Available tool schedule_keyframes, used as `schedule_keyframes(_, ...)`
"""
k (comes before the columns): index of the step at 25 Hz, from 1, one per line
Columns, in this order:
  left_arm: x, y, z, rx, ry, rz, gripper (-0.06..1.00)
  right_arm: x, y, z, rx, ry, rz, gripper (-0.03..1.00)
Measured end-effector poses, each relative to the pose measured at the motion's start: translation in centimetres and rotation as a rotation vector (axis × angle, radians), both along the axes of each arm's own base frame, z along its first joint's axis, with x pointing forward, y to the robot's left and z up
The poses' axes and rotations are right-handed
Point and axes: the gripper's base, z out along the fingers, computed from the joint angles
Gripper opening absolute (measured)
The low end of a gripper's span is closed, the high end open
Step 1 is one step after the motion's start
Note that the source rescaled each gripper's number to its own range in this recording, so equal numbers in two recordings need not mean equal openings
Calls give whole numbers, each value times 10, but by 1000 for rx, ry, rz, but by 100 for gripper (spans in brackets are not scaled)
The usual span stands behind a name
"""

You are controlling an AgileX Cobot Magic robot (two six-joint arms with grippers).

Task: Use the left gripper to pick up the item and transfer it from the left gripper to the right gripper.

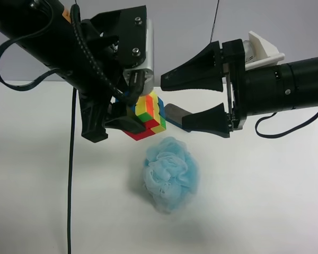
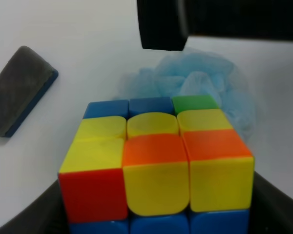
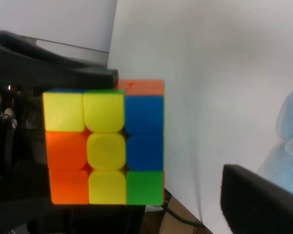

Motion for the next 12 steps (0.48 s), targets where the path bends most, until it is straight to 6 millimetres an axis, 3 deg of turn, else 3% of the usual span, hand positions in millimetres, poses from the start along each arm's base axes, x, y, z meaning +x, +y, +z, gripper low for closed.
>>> schedule_keyframes(12, -1, 0, 0, 5, 4, -7, 0, 1, 23, -11, -10, 4, 2, 100)
